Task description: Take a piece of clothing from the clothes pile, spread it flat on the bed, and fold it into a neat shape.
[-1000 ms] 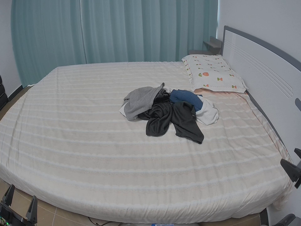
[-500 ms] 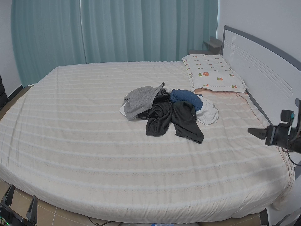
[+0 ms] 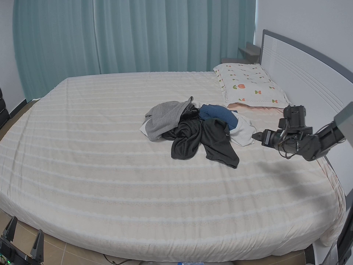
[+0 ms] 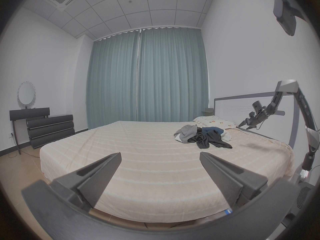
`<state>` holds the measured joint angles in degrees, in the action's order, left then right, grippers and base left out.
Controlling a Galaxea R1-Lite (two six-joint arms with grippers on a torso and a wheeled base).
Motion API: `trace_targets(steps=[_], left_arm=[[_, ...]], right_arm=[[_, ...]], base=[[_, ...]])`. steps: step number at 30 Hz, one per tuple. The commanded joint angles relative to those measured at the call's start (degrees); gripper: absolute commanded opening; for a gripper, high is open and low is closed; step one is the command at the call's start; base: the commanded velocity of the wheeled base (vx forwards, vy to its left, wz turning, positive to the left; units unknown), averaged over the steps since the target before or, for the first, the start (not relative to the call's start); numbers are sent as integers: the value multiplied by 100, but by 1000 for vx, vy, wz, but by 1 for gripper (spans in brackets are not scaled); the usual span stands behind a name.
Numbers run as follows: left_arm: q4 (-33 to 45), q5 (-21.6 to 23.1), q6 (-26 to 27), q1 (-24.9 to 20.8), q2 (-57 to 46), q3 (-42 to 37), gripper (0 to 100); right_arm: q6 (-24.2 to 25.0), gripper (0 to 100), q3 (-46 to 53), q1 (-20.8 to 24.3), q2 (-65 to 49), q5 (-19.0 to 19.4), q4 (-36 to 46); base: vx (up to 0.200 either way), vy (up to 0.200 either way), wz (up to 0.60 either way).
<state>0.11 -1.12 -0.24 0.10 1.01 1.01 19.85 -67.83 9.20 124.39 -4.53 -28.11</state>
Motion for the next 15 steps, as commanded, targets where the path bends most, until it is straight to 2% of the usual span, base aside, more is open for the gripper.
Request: trace_targets(steps=[1,2,3,6,8,15], left_arm=[[-2,-2,-2,-1,-101,-101,100],[-2,-2,-2,-1,-101,-101,100],[-2,-2,-2,8,-101,-101,100],[-2,-2,-2,8,-101,-101,100],[7,-2,-2,8,-101,-101,100],[-2,-2,-2,-1,-101,-101,100]], right_arm=[[503,100,-1743,275,2010,-355,324],[503,100,-1743,275,2010,-355,324],[714,100,-2244,336,2247,-522,623],[960,100,-2815,451,2537,-742,1027],[1100,100,-3026,477,2634,-751,1115],[1127,100,-3175,626,2695,-759,1132]], base=[[0,0,0],[0,0,0],[0,0,0],[0,0,0],[0,0,0],[0,0,0]])
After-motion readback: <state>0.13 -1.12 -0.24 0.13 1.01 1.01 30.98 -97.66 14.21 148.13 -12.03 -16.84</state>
